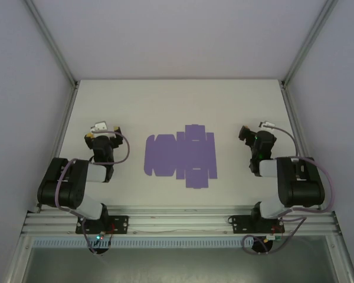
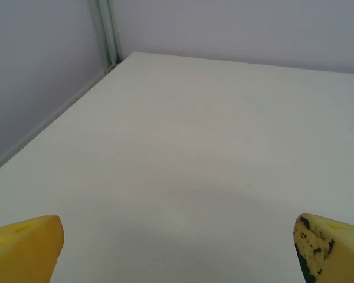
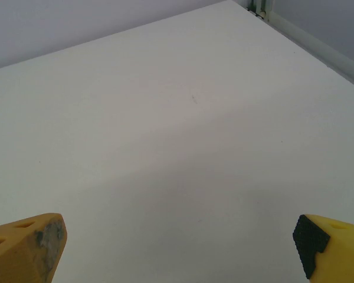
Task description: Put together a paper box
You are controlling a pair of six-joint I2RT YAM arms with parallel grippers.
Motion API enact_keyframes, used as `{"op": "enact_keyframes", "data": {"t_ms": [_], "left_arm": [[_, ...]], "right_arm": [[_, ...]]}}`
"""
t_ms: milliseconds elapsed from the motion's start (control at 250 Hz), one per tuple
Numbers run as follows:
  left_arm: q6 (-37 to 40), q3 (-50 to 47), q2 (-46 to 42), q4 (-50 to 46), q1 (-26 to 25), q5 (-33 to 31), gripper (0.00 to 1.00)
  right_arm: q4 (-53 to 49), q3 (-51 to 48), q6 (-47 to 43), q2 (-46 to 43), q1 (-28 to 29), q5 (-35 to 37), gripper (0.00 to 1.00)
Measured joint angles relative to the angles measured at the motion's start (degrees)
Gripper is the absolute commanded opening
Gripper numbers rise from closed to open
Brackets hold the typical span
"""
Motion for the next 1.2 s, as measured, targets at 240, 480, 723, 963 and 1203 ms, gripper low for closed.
{"op": "enact_keyframes", "data": {"t_ms": [240, 480, 723, 963, 1203], "left_arm": [[0.0, 0.0, 0.0, 0.0, 0.0, 0.0, 1.0], [0.0, 0.0, 0.0, 0.0, 0.0, 0.0, 1.0], [0.0, 0.0, 0.0, 0.0, 0.0, 0.0, 1.0], [-1.2, 7.2, -11.9, -18.6, 0.0, 0.7, 1.0], [-13.2, 18.4, -20.8, -37.9, 0.0, 12.9, 1.0]], "right_arm": [[0.0, 0.0, 0.0, 0.0, 0.0, 0.0, 1.0], [0.0, 0.0, 0.0, 0.0, 0.0, 0.0, 1.0], [0.0, 0.0, 0.0, 0.0, 0.0, 0.0, 1.0], [-17.9, 8.7, 0.5, -9.2, 0.2, 2.2, 1.0], [-41.9, 22.0, 11.3, -16.9, 5.1, 4.1, 0.86]]}}
